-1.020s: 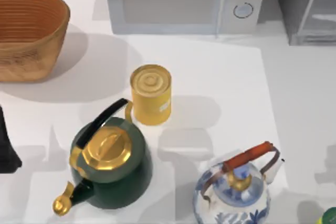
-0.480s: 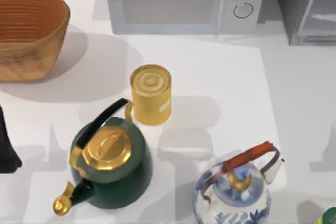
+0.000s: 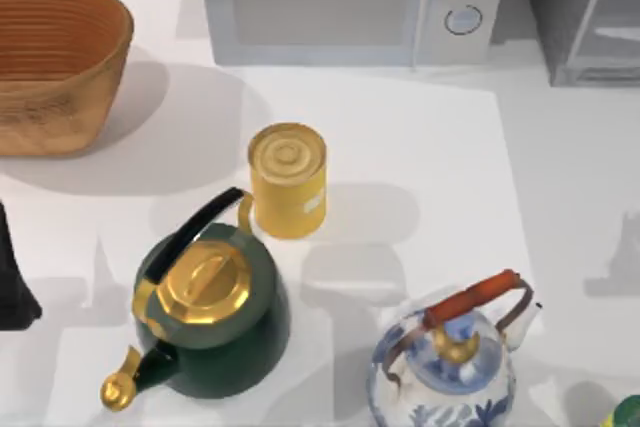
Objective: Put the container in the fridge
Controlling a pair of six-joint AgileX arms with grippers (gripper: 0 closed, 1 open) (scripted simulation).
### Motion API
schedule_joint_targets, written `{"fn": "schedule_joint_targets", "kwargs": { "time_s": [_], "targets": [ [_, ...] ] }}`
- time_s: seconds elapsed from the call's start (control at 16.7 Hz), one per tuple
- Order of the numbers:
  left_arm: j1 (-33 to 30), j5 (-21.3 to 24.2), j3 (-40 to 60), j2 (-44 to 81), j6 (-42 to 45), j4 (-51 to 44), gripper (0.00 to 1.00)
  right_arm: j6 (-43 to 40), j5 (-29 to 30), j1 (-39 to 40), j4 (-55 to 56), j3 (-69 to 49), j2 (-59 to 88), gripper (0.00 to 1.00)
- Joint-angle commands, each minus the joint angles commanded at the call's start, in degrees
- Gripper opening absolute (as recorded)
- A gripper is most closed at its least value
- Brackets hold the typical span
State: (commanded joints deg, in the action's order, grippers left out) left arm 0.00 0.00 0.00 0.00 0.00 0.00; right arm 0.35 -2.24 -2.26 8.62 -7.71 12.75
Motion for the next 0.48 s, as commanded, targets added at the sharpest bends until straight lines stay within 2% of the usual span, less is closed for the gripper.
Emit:
{"fn": "schedule_joint_targets", "kwargs": {
  "time_s": [0.24,0.48],
  "targets": [
    [0.00,0.00,0.00,0.00,0.00,0.00,1.00,0.18,-2.89,-2.55,11.40,-9.92,20.10,0.01],
    [0.00,0.00,0.00,0.00,0.00,0.00,1.00,0.26,-6.09,-5.50,24.47,-21.30,47.95,0.01]
  ]
}}
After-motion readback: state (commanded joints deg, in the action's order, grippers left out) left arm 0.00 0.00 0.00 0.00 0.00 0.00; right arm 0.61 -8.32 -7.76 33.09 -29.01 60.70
